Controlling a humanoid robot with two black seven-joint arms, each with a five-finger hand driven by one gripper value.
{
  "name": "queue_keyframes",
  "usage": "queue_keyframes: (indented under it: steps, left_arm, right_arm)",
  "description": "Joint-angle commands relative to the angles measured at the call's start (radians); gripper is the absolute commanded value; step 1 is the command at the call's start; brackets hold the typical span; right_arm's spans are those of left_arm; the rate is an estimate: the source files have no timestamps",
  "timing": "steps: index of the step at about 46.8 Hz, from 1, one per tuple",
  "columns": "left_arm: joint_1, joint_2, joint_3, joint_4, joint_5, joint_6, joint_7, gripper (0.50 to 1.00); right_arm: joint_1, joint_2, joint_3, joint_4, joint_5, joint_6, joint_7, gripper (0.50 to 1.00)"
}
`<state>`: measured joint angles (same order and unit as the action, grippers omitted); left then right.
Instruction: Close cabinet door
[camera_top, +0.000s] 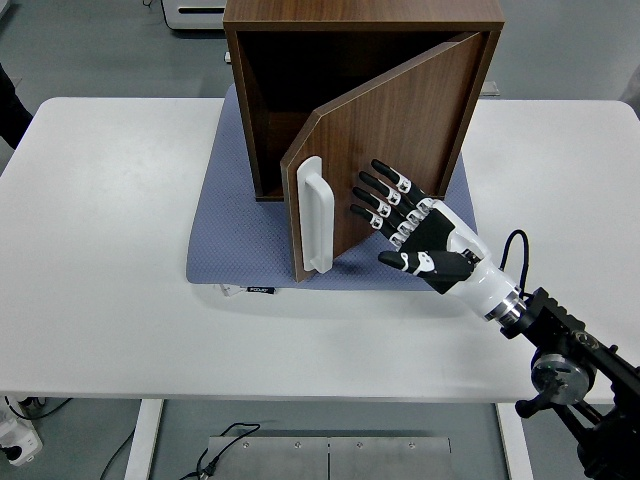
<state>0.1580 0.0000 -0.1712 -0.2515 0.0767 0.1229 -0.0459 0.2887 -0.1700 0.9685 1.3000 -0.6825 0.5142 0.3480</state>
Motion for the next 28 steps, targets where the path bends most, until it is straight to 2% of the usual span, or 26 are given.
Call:
queue_keyframes:
  steps: [1, 20, 28]
  left_arm:
    - [0.0, 0.0, -0.001, 0.0, 0.0, 0.0, 0.0, 1.0]
    - [0.0, 0.0, -0.001, 0.0, 0.0, 0.0, 0.0, 1.0]
    - [0.0, 0.0, -0.001, 0.0, 0.0, 0.0, 0.0, 1.0]
  right_arm:
    - [0.02, 0.017, -0.007, -0.018, 0.0, -0.003, -0.001, 1.0]
    - [0.112, 0.081, -0.043, -0.1, 0.001, -0.029, -0.001, 1.0]
    - [0.155, 0.118, -0.051, -0.137, 0.001, -0.063, -0.001, 1.0]
